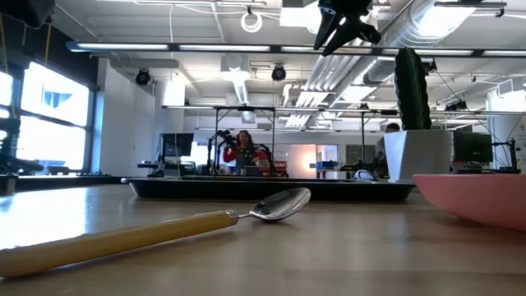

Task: Pick and place plate/cup/fork/spoon on tray
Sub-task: Put the purple cup on the top left of the black tray

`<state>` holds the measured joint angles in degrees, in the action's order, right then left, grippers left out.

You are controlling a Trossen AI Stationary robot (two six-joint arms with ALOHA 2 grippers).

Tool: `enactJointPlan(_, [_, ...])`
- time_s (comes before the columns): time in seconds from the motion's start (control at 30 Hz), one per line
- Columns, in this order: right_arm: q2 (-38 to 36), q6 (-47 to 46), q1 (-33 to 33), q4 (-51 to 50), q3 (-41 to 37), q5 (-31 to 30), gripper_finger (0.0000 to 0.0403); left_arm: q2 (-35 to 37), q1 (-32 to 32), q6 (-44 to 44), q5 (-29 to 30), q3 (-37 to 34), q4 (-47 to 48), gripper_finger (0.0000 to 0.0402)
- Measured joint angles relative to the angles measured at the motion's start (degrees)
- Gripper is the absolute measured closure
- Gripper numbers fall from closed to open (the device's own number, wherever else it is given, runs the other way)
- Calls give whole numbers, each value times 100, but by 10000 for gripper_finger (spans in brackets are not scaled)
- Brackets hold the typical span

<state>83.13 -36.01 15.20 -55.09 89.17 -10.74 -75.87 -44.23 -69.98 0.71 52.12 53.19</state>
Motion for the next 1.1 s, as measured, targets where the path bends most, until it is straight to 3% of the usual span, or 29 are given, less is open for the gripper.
enactJointPlan(0.27, [0, 0, 0, 0, 0, 0, 300, -68, 0, 16, 42, -2, 2, 393])
enactJointPlan(0.53, [0, -21, 0, -122, 0, 0, 300, -15, 43, 159, 247, -2, 26, 396])
enactJointPlan(0.7, [13, -209, 0, -168, 0, -72, 300, 239, 290, 168, 889, -2, 111, 398])
enactJointPlan(0.9, [13, -260, 0, -187, 0, -115, 300, 817, 990, 615, 1701, -2, 162, 399])
enactJointPlan(1.1, [15, -251, 0, -231, 0, -280, 300, 1489, 2063, 1680, 2323, -2, 143, 399])
